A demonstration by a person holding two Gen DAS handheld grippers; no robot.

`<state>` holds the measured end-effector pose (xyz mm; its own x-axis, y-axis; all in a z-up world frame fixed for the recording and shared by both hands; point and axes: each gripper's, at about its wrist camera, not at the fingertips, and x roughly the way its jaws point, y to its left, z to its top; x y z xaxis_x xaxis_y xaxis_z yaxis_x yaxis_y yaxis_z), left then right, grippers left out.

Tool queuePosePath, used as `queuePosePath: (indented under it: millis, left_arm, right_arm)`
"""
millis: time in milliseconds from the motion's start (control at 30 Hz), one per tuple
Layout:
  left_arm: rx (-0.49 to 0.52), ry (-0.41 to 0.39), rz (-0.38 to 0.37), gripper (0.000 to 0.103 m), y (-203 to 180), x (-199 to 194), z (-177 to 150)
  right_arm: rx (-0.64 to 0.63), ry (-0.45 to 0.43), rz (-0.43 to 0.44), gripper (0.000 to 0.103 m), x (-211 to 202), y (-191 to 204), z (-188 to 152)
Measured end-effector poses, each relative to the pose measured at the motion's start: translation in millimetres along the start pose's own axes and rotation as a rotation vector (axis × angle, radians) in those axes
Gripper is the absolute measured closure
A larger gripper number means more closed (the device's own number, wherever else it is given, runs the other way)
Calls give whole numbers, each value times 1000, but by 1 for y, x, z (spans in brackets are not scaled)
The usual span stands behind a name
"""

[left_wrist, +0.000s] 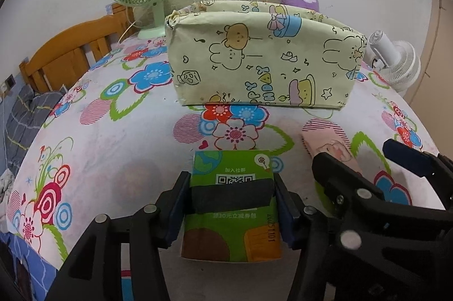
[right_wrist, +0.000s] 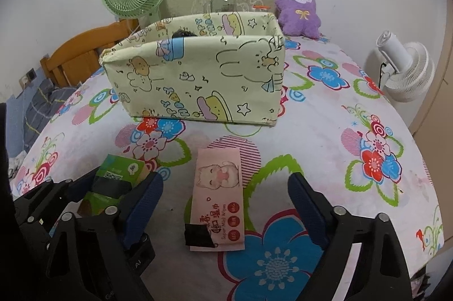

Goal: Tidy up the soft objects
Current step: 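Grasp the green QR-code box with the left tool while the right tool grasps the pink wipes pack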

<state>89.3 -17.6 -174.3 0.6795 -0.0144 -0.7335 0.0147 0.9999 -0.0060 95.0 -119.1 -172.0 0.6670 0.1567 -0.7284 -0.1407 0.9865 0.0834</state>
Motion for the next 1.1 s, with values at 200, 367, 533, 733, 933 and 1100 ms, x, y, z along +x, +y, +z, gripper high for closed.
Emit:
queuePosePath:
  millis: [200,367,533,733,933,1100]
  left_arm:
    - [0,-3,10,38,1,2,0]
    - [-14,-4,23,25,6,4,0]
    - [-1,10,13,23,9,6,3]
    - [3,8,-1,17,13,8,2]
    - [4,7,-5,13,16,10,3]
    - [2,7,-6,13,15,10,2]
  right_arm:
    - [41,33,-5,23,10,-4,0]
    - [29,36,0,25,14,0,1]
    - [30,36,3,26,18,3,3]
    - [41,41,-9,32,26,7,4]
    - [26,37,-11,49,29,12,5]
    - [23,37,8,60,29,15,5]
